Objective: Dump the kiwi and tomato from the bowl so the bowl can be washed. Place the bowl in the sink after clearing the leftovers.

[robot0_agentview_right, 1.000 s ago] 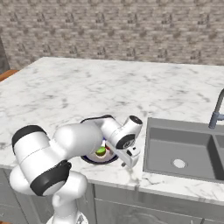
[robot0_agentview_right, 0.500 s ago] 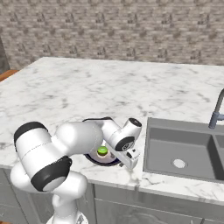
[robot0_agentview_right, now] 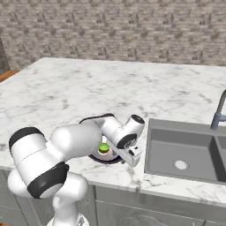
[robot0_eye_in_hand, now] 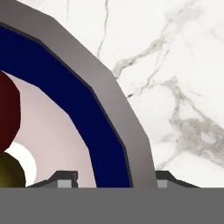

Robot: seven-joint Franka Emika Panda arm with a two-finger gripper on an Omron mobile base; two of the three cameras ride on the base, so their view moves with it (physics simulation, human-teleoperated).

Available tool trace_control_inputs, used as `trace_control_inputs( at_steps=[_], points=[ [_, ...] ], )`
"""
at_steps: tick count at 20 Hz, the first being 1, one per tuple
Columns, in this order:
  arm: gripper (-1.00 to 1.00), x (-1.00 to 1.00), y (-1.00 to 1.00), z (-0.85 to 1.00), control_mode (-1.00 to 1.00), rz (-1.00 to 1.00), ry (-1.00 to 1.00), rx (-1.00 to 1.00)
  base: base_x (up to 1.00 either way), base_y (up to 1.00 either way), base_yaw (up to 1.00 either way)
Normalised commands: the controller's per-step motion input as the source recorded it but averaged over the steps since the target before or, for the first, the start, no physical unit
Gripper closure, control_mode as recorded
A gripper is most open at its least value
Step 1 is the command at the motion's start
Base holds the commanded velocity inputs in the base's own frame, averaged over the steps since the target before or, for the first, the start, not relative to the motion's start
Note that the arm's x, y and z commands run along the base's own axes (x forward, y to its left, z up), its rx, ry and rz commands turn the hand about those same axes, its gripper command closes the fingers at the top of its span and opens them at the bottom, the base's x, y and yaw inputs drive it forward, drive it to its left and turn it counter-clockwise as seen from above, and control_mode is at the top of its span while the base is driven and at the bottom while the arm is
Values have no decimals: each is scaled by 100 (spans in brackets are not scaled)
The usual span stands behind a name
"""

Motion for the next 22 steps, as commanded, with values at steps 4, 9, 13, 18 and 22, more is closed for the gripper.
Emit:
trace_control_inputs(
  at_steps=[4,9,13,18,22],
  points=[
    [100,0,7,91,-100,0,-12,0,0,0,0],
    [100,-4,11,94,-100,-1,-4,2,0,0,0],
    [100,0,21,86,-100,-1,0,3,0,0,0],
    [100,0,6,11,-100,-2,1,0,0,0,0],
    [100,0,0,0,-100,0,0,0,0,0,0]
  ],
)
